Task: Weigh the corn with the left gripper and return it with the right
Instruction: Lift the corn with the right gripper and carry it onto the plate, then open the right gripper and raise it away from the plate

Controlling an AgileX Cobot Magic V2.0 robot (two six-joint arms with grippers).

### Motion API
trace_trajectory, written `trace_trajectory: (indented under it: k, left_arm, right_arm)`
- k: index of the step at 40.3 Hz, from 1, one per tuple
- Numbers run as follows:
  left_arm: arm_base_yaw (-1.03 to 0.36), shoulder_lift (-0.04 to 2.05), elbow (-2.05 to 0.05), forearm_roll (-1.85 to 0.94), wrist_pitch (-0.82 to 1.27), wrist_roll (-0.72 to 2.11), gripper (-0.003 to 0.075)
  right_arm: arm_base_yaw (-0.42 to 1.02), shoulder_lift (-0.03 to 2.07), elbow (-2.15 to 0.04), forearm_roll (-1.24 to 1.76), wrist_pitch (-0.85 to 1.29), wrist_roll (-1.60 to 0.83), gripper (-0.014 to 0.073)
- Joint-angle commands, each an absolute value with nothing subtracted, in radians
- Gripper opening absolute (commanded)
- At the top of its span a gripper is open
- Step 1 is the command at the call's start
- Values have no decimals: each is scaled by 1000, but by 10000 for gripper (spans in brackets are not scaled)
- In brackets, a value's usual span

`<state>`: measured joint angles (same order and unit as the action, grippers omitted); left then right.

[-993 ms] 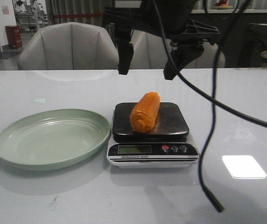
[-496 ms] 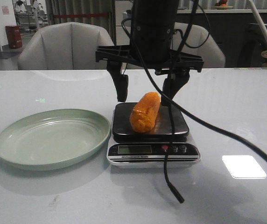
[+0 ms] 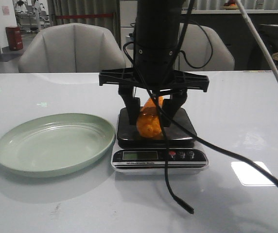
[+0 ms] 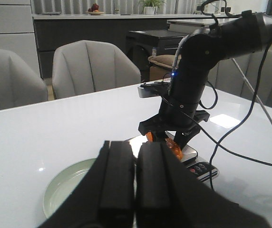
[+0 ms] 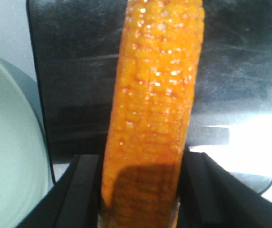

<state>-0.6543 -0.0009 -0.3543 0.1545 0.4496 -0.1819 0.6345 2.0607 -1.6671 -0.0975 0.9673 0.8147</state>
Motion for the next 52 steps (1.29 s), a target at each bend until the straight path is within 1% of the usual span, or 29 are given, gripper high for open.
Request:
trace_trajectory:
  k: [1, 9, 16, 23, 32, 35, 37, 38, 40, 41, 43, 45, 47, 52]
  left_arm:
    - [-659, 11, -380, 158, 371, -187, 132]
    - [-659, 11, -380, 158, 371, -187, 132]
    - [-659, 11, -380, 158, 370, -187, 132]
    - [-659, 11, -380, 158, 368, -187, 132]
    - [-659, 11, -380, 158, 366, -187, 132]
    - [-659, 11, -380, 158, 366, -187, 132]
    - [-659, 11, -380, 158, 366, -187, 132]
    - [-659, 11, -380, 158, 366, -187, 132]
    - [-659, 11, -380, 158, 366, -187, 132]
    - [-659, 11, -380, 158, 366, -187, 132]
    - [-659, 11, -380, 158, 366, -187, 132]
    - [-659, 11, -380, 158, 366, -187, 132]
    - [-659, 11, -380, 158, 366, -187, 132]
    - [-659, 11, -380, 158, 366, -187, 132]
  right_arm:
    - [654, 2001, -1724, -101, 952, 810, 181]
    - [744, 2001, -1824, -90, 886, 756, 181]
    - [806, 2007, -1841, -83, 785, 754, 184]
    - [820, 2055, -1841, 0, 748, 754, 204]
    - [844, 2114, -1841, 10, 747, 754, 211]
    - [849, 2124, -1841, 14, 745, 754, 260]
    - [852, 2133, -1842, 16, 743, 754, 327]
    - [853, 2134, -1842, 16, 743, 754, 346]
    - [855, 2141, -1842, 16, 743, 754, 430]
    - [855, 2141, -1842, 17, 743, 754, 451]
    - [856, 2145, -1842, 17, 744, 754, 530]
    - [856, 2148, -1842, 17, 743, 754, 584]
    - [856, 2149, -1842, 17, 743, 754, 617]
    - [855, 2149, -1854, 17, 755, 754, 608]
